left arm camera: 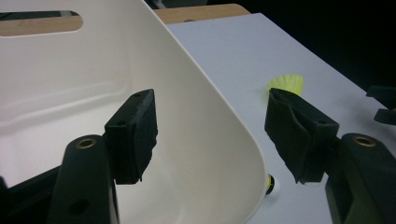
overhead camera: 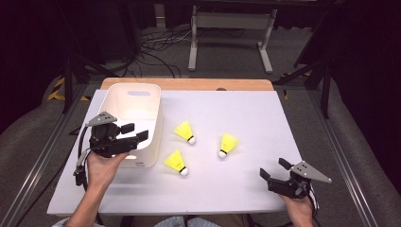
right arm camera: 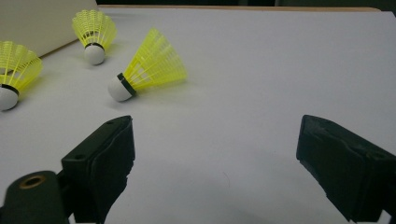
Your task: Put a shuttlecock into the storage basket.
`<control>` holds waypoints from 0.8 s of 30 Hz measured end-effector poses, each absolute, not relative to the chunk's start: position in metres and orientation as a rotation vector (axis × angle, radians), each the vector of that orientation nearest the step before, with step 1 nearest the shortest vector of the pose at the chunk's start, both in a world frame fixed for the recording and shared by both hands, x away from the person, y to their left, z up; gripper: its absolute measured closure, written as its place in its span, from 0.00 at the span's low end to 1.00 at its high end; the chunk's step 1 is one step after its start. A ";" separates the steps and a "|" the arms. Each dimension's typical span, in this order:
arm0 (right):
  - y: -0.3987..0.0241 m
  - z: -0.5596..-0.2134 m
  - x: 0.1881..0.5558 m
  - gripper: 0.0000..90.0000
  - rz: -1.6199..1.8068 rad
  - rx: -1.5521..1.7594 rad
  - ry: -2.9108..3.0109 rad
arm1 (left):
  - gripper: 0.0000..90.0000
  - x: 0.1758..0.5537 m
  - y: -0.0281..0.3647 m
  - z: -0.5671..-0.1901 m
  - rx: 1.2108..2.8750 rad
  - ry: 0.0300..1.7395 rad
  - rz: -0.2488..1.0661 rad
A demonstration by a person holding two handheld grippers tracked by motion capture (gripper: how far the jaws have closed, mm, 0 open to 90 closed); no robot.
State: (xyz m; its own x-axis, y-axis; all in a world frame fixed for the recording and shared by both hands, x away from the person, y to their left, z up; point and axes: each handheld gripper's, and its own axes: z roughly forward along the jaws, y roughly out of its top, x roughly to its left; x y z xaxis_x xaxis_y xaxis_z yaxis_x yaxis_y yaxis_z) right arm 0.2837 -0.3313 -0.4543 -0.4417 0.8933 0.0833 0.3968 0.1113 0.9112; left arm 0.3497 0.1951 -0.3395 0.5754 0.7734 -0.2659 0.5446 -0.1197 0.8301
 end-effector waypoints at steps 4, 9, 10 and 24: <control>-0.331 -0.454 0.284 0.13 1.306 1.250 1.899 | 0.39 0.351 0.189 -0.339 1.805 1.067 0.276; -0.331 -0.455 0.284 0.13 1.305 1.250 1.901 | 0.39 0.352 0.184 -0.339 1.819 1.060 0.270; -0.331 -0.455 0.284 0.13 1.305 1.251 1.901 | 0.39 0.352 0.183 -0.339 1.818 1.058 0.268; -0.331 -0.455 0.284 0.13 1.306 1.252 1.904 | 0.39 0.356 0.168 -0.339 1.844 1.034 0.239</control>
